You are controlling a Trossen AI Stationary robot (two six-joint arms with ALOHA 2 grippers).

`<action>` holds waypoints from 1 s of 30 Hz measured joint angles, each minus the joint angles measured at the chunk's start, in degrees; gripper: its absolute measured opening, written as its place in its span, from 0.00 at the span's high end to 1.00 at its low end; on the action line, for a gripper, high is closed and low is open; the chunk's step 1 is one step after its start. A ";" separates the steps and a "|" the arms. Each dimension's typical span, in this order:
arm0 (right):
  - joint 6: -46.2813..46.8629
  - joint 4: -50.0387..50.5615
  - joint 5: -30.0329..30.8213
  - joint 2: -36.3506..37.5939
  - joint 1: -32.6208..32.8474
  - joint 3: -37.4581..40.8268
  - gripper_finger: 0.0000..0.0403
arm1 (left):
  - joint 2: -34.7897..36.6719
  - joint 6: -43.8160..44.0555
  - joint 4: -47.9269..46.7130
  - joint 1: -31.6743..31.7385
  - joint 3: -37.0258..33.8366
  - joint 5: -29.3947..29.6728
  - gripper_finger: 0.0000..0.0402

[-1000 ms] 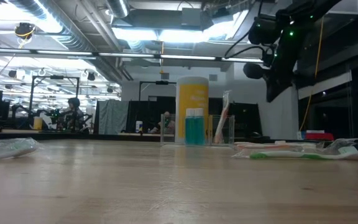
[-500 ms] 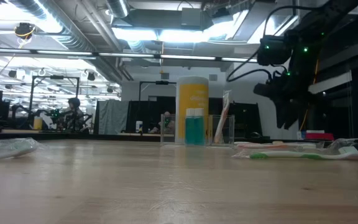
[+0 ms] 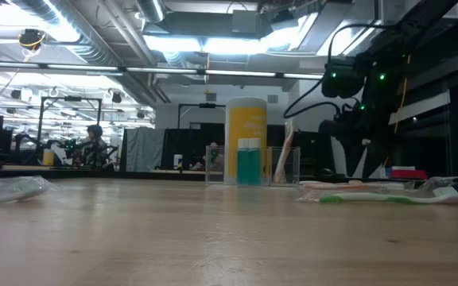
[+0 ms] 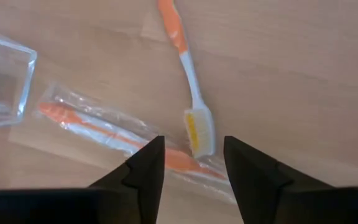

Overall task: Pick & Place toothbrushing station
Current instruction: Put the top orange toothbrush into the transparent organizer

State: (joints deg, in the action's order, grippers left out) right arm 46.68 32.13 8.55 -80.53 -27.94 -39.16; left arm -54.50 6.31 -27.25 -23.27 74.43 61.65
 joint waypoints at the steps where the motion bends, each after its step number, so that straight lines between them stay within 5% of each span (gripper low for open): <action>1: -0.06 -0.74 -0.25 -0.79 -0.02 0.00 0.59 | 0.00 0.02 -0.02 0.00 0.00 0.00 0.52; 15: -0.88 -1.30 -0.17 -5.38 -0.02 0.00 0.63 | -0.02 1.05 0.00 0.00 0.00 0.02 0.52; 24: -2.61 -1.70 -0.63 -5.33 0.20 0.00 0.95 | -0.02 1.49 0.16 0.00 0.00 0.04 0.52; 30: -1.62 -1.69 -1.46 -3.23 1.54 -0.02 0.99 | -0.02 1.49 0.44 0.00 0.00 0.04 0.52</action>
State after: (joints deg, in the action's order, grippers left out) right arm 45.06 30.44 7.09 -83.77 -26.41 -39.18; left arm -54.52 7.79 -26.81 -23.27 74.43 61.69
